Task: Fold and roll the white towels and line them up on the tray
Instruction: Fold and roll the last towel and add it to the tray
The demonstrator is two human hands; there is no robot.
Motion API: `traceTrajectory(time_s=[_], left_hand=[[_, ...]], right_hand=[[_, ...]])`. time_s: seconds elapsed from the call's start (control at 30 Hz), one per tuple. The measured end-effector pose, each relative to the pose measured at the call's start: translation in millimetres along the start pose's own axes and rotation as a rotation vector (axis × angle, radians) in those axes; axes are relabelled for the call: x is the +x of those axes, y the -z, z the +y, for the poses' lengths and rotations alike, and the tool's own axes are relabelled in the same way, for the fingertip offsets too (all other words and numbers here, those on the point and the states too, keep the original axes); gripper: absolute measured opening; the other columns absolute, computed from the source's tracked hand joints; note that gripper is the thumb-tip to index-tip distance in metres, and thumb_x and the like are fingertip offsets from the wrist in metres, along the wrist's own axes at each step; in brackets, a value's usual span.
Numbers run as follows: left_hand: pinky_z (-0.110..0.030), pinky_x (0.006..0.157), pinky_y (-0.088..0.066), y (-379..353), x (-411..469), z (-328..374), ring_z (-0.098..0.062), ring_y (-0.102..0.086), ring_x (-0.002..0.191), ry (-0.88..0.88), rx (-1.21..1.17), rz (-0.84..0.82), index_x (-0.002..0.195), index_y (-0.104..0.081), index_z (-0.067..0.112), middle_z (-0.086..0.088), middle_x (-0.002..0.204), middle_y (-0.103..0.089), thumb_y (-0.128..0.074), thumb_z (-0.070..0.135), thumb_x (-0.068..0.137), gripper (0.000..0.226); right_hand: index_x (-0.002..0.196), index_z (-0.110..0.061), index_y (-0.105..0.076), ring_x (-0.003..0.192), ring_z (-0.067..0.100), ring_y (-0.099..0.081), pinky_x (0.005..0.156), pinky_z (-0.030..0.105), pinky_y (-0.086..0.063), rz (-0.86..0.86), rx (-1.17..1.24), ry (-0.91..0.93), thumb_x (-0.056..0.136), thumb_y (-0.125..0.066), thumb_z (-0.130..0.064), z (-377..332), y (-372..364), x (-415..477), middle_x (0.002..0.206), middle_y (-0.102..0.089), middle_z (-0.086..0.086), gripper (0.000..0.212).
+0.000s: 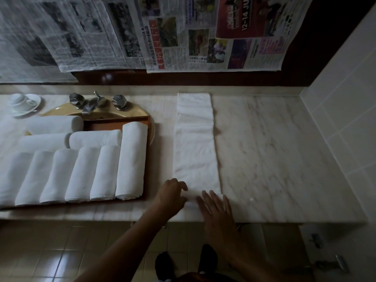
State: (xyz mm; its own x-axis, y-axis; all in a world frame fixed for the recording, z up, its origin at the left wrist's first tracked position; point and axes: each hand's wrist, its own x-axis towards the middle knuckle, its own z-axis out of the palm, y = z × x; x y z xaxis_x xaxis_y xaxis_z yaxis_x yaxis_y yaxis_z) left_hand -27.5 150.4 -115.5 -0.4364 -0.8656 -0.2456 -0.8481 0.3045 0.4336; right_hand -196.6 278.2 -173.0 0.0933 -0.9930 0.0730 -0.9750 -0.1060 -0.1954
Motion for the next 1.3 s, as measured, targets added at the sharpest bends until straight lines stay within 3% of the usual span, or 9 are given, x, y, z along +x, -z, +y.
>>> traceTrajectory(time_s=[0.13,0.2,0.3,0.47,0.63,0.83,1.0,1.1,1.3], left_hand=[[-0.041,0.126,-0.017,-43.8,-39.4,10.0,-0.026,-0.02,0.156,-0.154,0.205,0.081,0.161,-0.029,0.018,-0.007,0.169,-0.024,-0.051,0.02,0.102,0.063],[-0.047,0.126,-0.012,-65.5,-48.0,-2.0,-0.031,-0.009,0.158,-0.205,0.288,0.067,0.163,-0.021,0.013,-0.013,0.171,-0.019,-0.057,0.015,0.091,0.08],[-0.047,0.127,-0.01,-70.6,-41.2,-18.5,-0.031,-0.006,0.159,-0.22,0.284,0.086,0.165,-0.014,0.011,-0.012,0.172,-0.01,-0.055,0.007,0.084,0.09],[-0.046,0.12,-0.037,-51.1,-23.7,-26.5,-0.037,-0.039,0.148,-0.318,0.212,0.076,0.157,-0.038,0.005,-0.017,0.157,-0.044,-0.056,-0.003,0.08,0.08],[-0.037,0.108,-0.049,-44.5,-30.0,-31.9,-0.024,-0.054,0.129,-0.391,0.236,0.011,0.155,-0.041,0.011,-0.005,0.141,-0.053,-0.067,0.01,0.088,0.072],[-0.034,0.106,-0.044,-40.0,-58.2,-37.3,-0.017,-0.052,0.128,-0.365,0.129,-0.062,0.141,-0.046,0.019,0.0,0.143,-0.051,-0.058,0.028,0.1,0.044],[-0.03,0.085,-0.044,-34.8,-52.4,-36.5,-0.01,-0.047,0.101,-0.289,-0.001,-0.033,0.131,-0.058,0.024,0.007,0.125,-0.048,-0.04,0.039,0.098,0.04],[-0.033,0.087,-0.046,-33.6,-44.9,-39.2,-0.009,-0.045,0.103,-0.24,-0.014,-0.046,0.135,-0.058,0.031,0.01,0.123,-0.048,-0.035,0.043,0.101,0.042],[-0.03,0.093,-0.049,-17.7,-30.4,-32.3,-0.012,-0.055,0.108,-0.146,-0.141,-0.091,0.138,-0.061,0.027,0.006,0.125,-0.054,-0.053,0.035,0.105,0.035]], right_hand=[[0.151,-0.013,-0.049,0.146,0.036,-0.041,0.115,0.057,-0.02,-0.034,-0.024,0.044,0.075,-0.08,-0.021,2.8,3.3,4.3,0.157,-0.046,0.013,0.082],[0.151,-0.014,-0.05,0.148,0.034,-0.038,0.114,0.058,-0.023,-0.041,-0.038,0.064,0.09,-0.056,-0.023,3.6,5.9,9.6,0.158,-0.045,0.011,0.061],[0.148,-0.015,-0.054,0.147,0.031,-0.041,0.113,0.058,-0.026,-0.119,-0.024,0.069,0.093,-0.037,-0.023,8.7,6.4,20.8,0.156,-0.048,0.01,0.058],[0.132,-0.017,-0.069,0.117,0.026,-0.068,0.097,0.049,-0.055,-0.153,-0.006,0.111,0.081,-0.037,-0.019,16.9,25.2,41.0,0.132,-0.068,0.005,0.061],[0.143,-0.018,-0.057,0.127,0.024,-0.06,0.105,0.043,-0.048,-0.21,0.102,0.094,0.082,-0.07,-0.004,23.1,38.9,32.3,0.142,-0.061,0.003,0.064],[0.122,-0.025,-0.064,0.105,0.015,-0.066,0.084,0.028,-0.058,-0.162,0.233,0.058,0.072,-0.082,-0.007,26.4,34.8,-2.8,0.122,-0.065,-0.006,0.056],[0.132,-0.025,-0.062,0.113,0.019,-0.053,0.088,0.035,-0.052,-0.176,0.245,-0.009,0.091,-0.041,-0.013,28.8,37.4,1.0,0.128,-0.052,-0.005,0.047],[0.131,-0.025,-0.065,0.109,0.024,-0.058,0.086,0.038,-0.052,-0.209,0.203,-0.027,0.082,-0.061,-0.004,32.1,40.4,12.0,0.122,-0.06,-0.006,0.054],[0.152,-0.018,-0.044,0.132,0.033,-0.051,0.106,0.048,-0.046,-0.16,0.084,-0.076,0.071,-0.076,-0.012,-3.5,45.0,2.9,0.146,-0.053,0.009,0.087]])
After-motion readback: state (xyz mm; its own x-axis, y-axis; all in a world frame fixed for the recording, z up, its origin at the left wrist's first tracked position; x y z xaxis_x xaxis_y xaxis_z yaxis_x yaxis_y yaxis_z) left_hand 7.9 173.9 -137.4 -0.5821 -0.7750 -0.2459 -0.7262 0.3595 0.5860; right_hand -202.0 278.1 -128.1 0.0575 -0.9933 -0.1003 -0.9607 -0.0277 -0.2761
